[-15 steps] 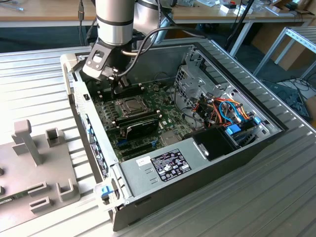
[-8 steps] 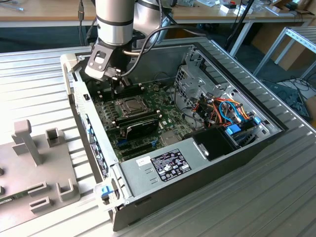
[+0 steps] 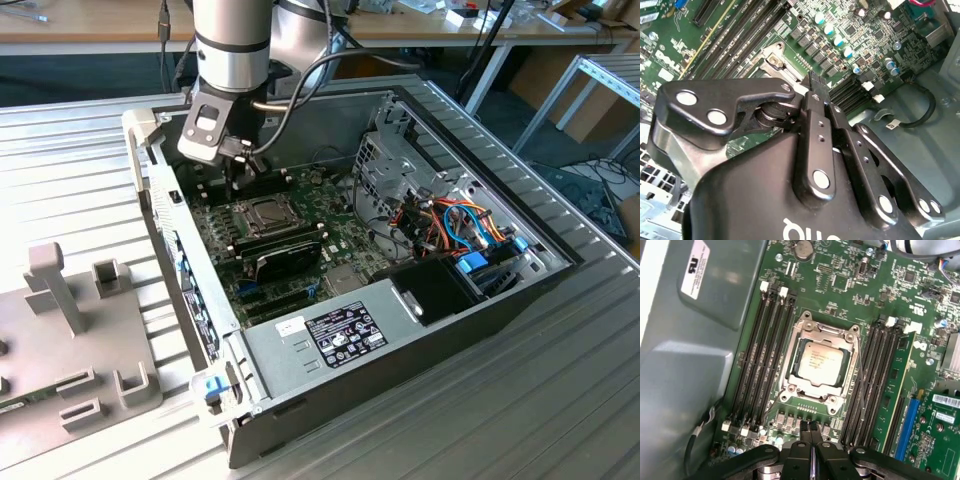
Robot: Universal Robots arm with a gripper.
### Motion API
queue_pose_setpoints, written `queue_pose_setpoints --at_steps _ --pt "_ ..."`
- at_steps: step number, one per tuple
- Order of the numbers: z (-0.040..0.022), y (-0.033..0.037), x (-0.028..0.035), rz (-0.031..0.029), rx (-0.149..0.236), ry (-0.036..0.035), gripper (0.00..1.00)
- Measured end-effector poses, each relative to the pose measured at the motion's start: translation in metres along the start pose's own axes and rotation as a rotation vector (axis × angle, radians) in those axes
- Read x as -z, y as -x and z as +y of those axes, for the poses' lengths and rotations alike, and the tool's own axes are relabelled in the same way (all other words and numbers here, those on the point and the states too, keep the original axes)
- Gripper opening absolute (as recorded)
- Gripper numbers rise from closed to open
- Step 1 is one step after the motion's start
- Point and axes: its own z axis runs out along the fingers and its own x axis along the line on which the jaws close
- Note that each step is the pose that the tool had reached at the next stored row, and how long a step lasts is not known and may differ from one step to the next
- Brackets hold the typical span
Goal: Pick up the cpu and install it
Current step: 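Install the first cpu locking lever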
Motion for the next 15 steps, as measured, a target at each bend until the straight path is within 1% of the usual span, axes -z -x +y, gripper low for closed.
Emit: queue_pose_setpoints --at_steps 2,5,7,11,12,14,15 --pt "0.0 0.0 0.0 0.0006 0.018 0.0007 0.11" --pt "0.0 0.0 0.0 0.0018 0.056 0.0023 0.11" --pt "0.0 0.0 0.0 0.0032 0.097 0.0041 0.11" --pt "0.0 0.0 0.0 0.0048 0.148 0.0063 0.11" --pt "0.0 0.0 0.0 0.0055 0.172 0.0072 0.11" --pt "0.0 0.0 0.0 0.0064 0.201 0.0085 0.11" --pt "0.0 0.0 0.0 0.0066 0.206 0.0087 0.11"
